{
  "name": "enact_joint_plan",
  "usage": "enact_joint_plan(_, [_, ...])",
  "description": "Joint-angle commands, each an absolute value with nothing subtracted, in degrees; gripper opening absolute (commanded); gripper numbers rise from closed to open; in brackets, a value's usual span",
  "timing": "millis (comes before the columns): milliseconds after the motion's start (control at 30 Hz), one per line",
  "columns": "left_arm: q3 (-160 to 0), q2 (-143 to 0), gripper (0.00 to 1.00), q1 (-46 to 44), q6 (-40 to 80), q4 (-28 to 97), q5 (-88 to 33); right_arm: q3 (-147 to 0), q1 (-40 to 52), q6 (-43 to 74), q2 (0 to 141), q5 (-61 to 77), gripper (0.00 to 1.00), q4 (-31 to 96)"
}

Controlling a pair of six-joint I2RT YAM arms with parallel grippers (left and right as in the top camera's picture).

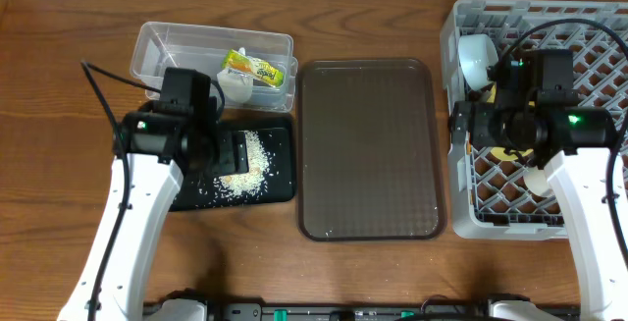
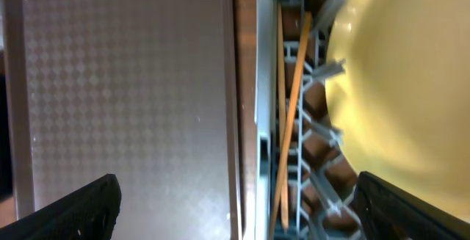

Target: Sort waste into correct bins and load items into the dishwasher rack

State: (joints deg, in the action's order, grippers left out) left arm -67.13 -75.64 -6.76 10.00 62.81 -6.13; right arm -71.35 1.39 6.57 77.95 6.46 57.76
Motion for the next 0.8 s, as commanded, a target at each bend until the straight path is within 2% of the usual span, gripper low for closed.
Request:
enact_joint_plan(0, [-63.0,-68.9,0.86,-6.5,8.8,61.7,-6.9,-70.3,1.9,8.1,74.0,5.4,0.99,58.2])
enact_joint_plan(367, [-47.3,-33.5,0.86,-7.0,8.8,51.6,-6.7,-48.5,1.9,5.7,45.7,4.4,0.99,44.5])
enact_joint_plan(533, [-47.2,-26.3,0.86,-7.0,8.8,52.2,-6.7,-44.9,1.9,5.7,38.0,4.4,0.99,48.7])
enact_joint_plan(767, [-47.2,-25.0,0.86,-7.0,8.8,53.5,-6.7,-44.9,1.9,5.7,36.7,4.4,0.99,58.7])
